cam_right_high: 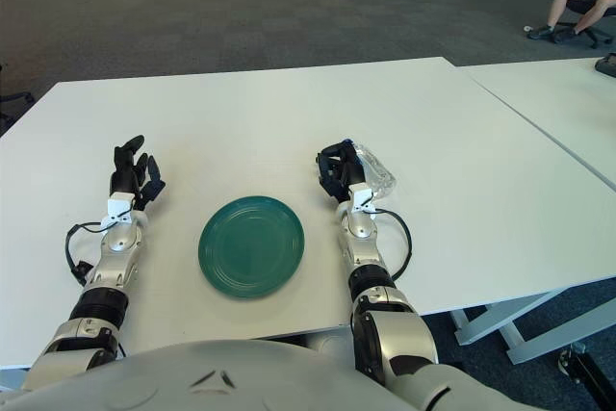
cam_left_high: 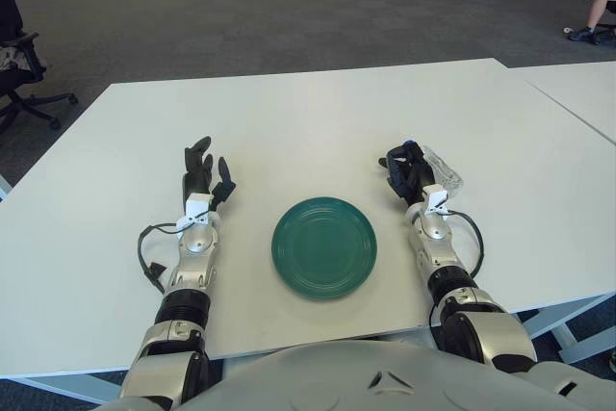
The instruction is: Put the bottle into the plate.
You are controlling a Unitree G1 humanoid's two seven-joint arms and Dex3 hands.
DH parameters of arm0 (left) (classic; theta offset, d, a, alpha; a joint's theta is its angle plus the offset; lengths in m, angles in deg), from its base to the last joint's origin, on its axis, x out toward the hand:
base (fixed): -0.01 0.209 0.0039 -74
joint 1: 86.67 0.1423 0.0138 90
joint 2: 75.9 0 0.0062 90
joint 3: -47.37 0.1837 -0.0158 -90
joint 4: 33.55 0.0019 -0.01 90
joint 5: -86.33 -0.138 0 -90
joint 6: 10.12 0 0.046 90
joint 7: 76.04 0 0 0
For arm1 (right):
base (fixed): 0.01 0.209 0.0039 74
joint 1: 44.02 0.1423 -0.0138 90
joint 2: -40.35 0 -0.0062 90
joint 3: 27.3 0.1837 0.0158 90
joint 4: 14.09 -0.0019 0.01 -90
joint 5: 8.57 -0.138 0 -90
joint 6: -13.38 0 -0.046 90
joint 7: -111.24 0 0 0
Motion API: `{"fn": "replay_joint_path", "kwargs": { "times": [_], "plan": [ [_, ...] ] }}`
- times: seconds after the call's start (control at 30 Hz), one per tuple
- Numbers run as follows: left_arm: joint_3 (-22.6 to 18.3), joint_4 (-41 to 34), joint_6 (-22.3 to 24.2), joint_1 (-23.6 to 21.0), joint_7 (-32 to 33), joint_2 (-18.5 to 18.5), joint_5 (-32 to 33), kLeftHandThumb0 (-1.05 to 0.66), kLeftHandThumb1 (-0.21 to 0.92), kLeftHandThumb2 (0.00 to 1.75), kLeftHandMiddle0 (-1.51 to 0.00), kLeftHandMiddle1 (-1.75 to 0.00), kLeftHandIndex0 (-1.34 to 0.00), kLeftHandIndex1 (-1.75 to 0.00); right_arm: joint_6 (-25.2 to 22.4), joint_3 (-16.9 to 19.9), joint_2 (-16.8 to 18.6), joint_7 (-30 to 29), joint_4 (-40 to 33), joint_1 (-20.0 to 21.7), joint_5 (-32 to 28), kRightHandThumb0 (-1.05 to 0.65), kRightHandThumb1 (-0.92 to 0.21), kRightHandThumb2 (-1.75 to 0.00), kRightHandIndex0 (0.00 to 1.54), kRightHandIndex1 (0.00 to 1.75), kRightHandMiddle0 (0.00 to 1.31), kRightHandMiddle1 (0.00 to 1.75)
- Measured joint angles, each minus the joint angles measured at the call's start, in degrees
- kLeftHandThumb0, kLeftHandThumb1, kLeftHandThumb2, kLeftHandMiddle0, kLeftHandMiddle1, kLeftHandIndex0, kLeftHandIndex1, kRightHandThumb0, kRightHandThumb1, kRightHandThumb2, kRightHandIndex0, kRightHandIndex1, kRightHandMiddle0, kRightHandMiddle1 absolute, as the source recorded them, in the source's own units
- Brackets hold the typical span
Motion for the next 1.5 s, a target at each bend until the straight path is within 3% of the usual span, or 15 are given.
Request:
{"fn": "replay_joint_path", "kwargs": {
  "times": [0.63,1.1,1.17,1.27,1.37,1.5],
  "plan": [
    [1.0,0.4,0.0,0.0,-0.4,0.0,-0.3,-0.72,0.92,0.85,-0.38,0.00,0.00,-0.79,-0.1,-0.5,0.0,0.8,-0.3,-0.2,0.0,-0.35,-0.92,-0.52,0.33,0.92,0.19,1.75],
    [1.6,0.5,-0.1,0.0,-0.9,0.0,-0.3,-0.72,0.92,0.85,-0.37,0.00,0.00,-0.80,0.3,-1.2,-0.5,5.0,-1.4,-1.1,0.0,-0.35,-0.92,-0.52,0.26,0.90,0.18,1.75],
    [1.7,0.5,0.0,-0.1,-1.0,-0.1,-0.3,-0.72,0.92,0.85,-0.37,0.00,0.00,-0.80,0.0,-1.8,-0.7,5.5,-3.5,-2.4,0.2,-0.51,-0.92,-0.57,0.23,0.86,0.09,1.43],
    [1.6,0.4,0.0,-0.1,-1.0,-0.1,-0.3,-0.72,0.92,0.85,-0.37,0.00,0.00,-0.80,-2.0,-3.0,-0.7,5.5,-10.2,-6.3,0.8,-0.61,-0.92,-0.58,0.21,0.76,0.03,1.21],
    [1.7,0.4,0.0,-0.1,-0.9,-0.2,-0.3,-0.73,0.92,0.85,-0.36,0.00,0.00,-0.80,-4.2,-4.2,-0.5,5.4,-17.0,-10.2,1.6,-0.64,-0.92,-0.58,0.20,0.69,0.01,1.10],
    [1.7,0.4,0.0,-0.1,-0.9,-0.5,-0.3,-0.73,0.92,0.85,-0.37,0.00,0.00,-0.80,-5.8,-5.7,-0.6,5.2,-25.6,-15.2,3.8,-0.69,-0.92,-0.56,0.22,0.35,0.00,0.86]
  ]
}}
